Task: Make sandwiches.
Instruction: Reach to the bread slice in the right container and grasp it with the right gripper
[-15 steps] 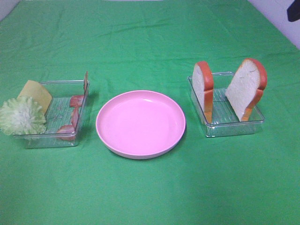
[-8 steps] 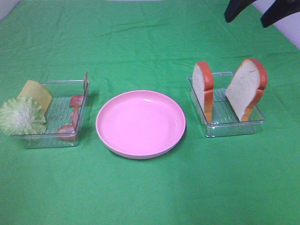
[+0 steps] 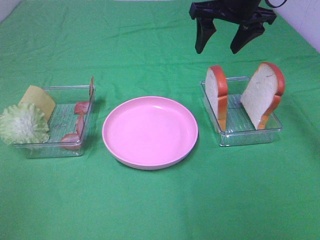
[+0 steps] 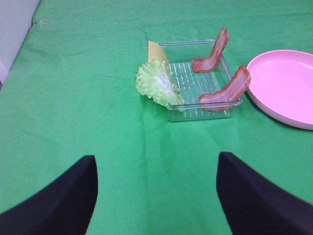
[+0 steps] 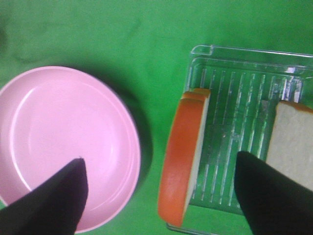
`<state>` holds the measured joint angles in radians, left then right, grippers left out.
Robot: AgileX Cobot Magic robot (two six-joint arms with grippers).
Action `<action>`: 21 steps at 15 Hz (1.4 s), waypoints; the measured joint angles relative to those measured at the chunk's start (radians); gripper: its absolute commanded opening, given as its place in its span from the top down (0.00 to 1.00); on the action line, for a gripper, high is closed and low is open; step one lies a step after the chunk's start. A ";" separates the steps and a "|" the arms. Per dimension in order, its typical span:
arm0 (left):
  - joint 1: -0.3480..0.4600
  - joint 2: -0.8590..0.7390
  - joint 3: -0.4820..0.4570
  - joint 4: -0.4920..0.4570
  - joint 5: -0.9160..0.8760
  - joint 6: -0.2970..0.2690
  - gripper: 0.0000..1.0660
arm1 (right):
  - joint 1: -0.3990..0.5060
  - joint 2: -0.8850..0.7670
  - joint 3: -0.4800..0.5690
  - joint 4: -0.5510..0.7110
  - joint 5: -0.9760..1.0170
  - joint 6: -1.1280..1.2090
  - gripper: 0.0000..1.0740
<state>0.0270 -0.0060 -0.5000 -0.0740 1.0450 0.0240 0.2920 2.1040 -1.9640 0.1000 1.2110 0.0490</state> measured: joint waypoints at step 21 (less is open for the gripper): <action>0.000 0.000 0.000 0.000 0.000 0.000 0.38 | -0.002 0.177 0.023 -0.071 0.009 0.027 1.00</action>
<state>0.0270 -0.0060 -0.5000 -0.0740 1.0450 0.0240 0.2900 2.2810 -1.9410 0.0290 1.2200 0.0760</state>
